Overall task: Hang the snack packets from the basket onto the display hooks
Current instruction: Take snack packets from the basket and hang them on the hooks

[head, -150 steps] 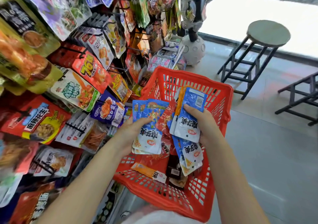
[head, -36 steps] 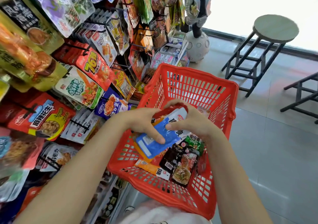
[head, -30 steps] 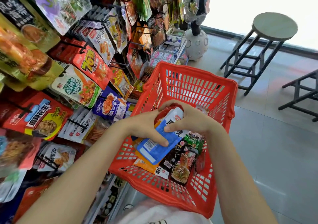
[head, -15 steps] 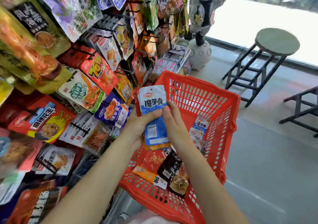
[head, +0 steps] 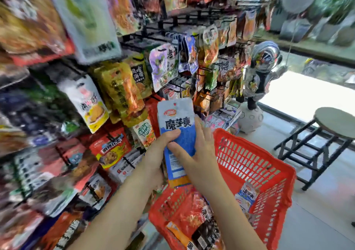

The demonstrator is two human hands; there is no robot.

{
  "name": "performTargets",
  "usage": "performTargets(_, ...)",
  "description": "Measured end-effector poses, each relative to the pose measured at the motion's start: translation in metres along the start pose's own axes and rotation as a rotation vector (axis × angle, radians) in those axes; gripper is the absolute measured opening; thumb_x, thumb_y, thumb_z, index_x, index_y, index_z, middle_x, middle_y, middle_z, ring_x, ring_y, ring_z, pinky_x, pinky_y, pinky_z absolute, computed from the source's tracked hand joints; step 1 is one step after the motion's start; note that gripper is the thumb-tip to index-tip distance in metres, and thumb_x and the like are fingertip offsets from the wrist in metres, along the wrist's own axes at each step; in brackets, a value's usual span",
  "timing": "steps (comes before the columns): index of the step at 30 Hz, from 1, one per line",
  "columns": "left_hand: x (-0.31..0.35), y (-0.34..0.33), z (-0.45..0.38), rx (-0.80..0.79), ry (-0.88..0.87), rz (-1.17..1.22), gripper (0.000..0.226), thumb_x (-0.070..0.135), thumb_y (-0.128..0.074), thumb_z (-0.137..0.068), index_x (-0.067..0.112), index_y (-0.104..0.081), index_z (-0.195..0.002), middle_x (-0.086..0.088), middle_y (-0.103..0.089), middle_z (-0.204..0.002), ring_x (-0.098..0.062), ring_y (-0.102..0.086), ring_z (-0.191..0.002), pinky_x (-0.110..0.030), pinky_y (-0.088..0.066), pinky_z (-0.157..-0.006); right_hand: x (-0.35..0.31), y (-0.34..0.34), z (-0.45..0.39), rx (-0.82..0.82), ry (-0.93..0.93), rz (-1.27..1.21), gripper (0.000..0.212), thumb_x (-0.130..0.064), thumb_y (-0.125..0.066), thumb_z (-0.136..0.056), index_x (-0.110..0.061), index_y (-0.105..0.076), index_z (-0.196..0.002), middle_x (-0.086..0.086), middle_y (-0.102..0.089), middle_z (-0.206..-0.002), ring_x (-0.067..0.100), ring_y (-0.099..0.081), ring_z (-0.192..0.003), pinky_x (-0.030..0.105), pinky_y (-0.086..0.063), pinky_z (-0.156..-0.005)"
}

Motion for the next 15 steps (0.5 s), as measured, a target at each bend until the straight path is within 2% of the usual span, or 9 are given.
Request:
performTargets(1, 0.009, 0.003, 0.010, -0.007, -0.022, 0.024, 0.026, 0.031, -0.063, -0.073, 0.019, -0.084, -0.082, -0.012, -0.078, -0.100, -0.026, -0.077, -0.082, -0.038, -0.064, -0.071, -0.013, -0.003, 0.001, 0.011, 0.019, 0.009, 0.099, -0.086, -0.048, -0.076, -0.037, -0.022, -0.158, -0.014, -0.023, -0.157, 0.010, -0.018, -0.150, 0.050, -0.028, -0.119)
performTargets(2, 0.017, 0.005, 0.022, -0.026, -0.037, 0.035, 0.025, 0.031, -0.066, -0.071, 0.017, -0.084, -0.082, -0.012, -0.078, -0.100, -0.026, -0.077, -0.083, -0.039, -0.064, -0.070, -0.026, -0.007, 0.001, 0.014, 0.034, -0.013, 0.098, -0.085, -0.048, -0.076, -0.035, -0.026, -0.157, -0.015, -0.022, -0.157, 0.010, -0.017, -0.150, 0.050, -0.028, -0.119)
performTargets(4, 0.034, 0.015, 0.045, -0.073, -0.059, 0.018, 0.016, 0.019, -0.080, -0.065, 0.016, -0.084, -0.080, -0.011, -0.078, -0.097, -0.024, -0.077, -0.082, -0.037, -0.064, -0.069, -0.054, -0.015, 0.004, 0.014, 0.071, -0.069, 0.092, -0.082, -0.053, -0.078, -0.023, -0.042, -0.149, -0.001, -0.038, -0.150, 0.017, -0.036, -0.141, 0.050, -0.037, -0.113)
performTargets(5, 0.041, 0.022, 0.059, -0.084, -0.070, -0.006, 0.012, 0.014, -0.080, -0.067, 0.015, -0.084, -0.079, -0.011, -0.078, -0.094, -0.024, -0.077, -0.080, -0.037, -0.064, -0.068, -0.067, -0.019, 0.007, 0.006, 0.080, -0.119, 0.089, -0.079, -0.056, -0.079, -0.019, -0.047, -0.143, 0.004, -0.048, -0.142, 0.019, -0.047, -0.133, 0.048, -0.043, -0.108)
performTargets(7, 0.057, 0.038, 0.086, -0.091, -0.089, -0.048, 0.019, 0.020, -0.073, -0.065, 0.015, -0.084, -0.079, -0.012, -0.078, -0.091, -0.025, -0.077, -0.077, -0.041, -0.064, -0.067, -0.095, -0.029, 0.014, -0.019, 0.072, -0.261, 0.071, -0.068, -0.064, -0.080, -0.015, -0.056, -0.127, 0.006, -0.065, -0.112, 0.015, -0.063, -0.101, 0.033, -0.053, -0.088)
performTargets(9, 0.074, 0.052, 0.116, -0.077, -0.127, -0.058, 0.024, 0.021, -0.068, -0.066, 0.016, -0.084, -0.083, -0.015, -0.078, -0.096, -0.029, -0.076, -0.081, -0.048, -0.061, -0.075, -0.125, -0.040, 0.025, -0.065, 0.055, -0.341, 0.051, -0.054, -0.066, -0.087, -0.010, -0.058, -0.112, 0.007, -0.062, -0.088, 0.013, -0.058, -0.076, 0.024, -0.047, -0.069)
performTargets(12, 0.104, 0.076, 0.163, -0.018, -0.203, 0.001, 0.024, 0.009, -0.071, -0.061, 0.013, -0.084, -0.080, -0.018, -0.077, -0.095, -0.031, -0.076, -0.078, -0.053, -0.058, -0.080, -0.169, -0.064, 0.042, -0.090, 0.062, -0.365, 0.023, -0.036, -0.066, -0.097, -0.014, -0.064, -0.104, 0.003, -0.066, -0.086, 0.013, -0.060, -0.075, 0.027, -0.050, -0.069)
performTargets(14, 0.126, 0.097, 0.194, 0.046, -0.287, 0.051, 0.024, 0.016, -0.070, -0.060, 0.010, -0.083, -0.079, -0.019, -0.077, -0.093, -0.033, -0.075, -0.076, -0.053, -0.057, -0.086, -0.196, -0.082, 0.054, -0.123, 0.062, -0.402, 0.031, -0.044, -0.073, -0.088, -0.019, -0.066, -0.105, -0.001, -0.073, -0.089, 0.016, -0.068, -0.080, 0.036, -0.056, -0.074)
performTargets(15, 0.137, 0.109, 0.210, 0.092, -0.332, 0.057, 0.028, 0.017, -0.071, -0.060, 0.008, -0.083, -0.084, -0.020, -0.076, -0.095, -0.034, -0.074, -0.078, -0.054, -0.056, -0.089, -0.209, -0.091, 0.061, -0.156, 0.061, -0.427, 0.036, -0.047, -0.074, -0.083, -0.021, -0.067, -0.106, -0.002, -0.075, -0.092, 0.017, -0.071, -0.084, 0.037, -0.058, -0.075)
Point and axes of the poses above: each hand's wrist, its own z-axis away from the middle knuckle, its own y-axis out of the back of the hand, x = y × z, the point moved 4 cm from there along -z, towards the middle knuckle
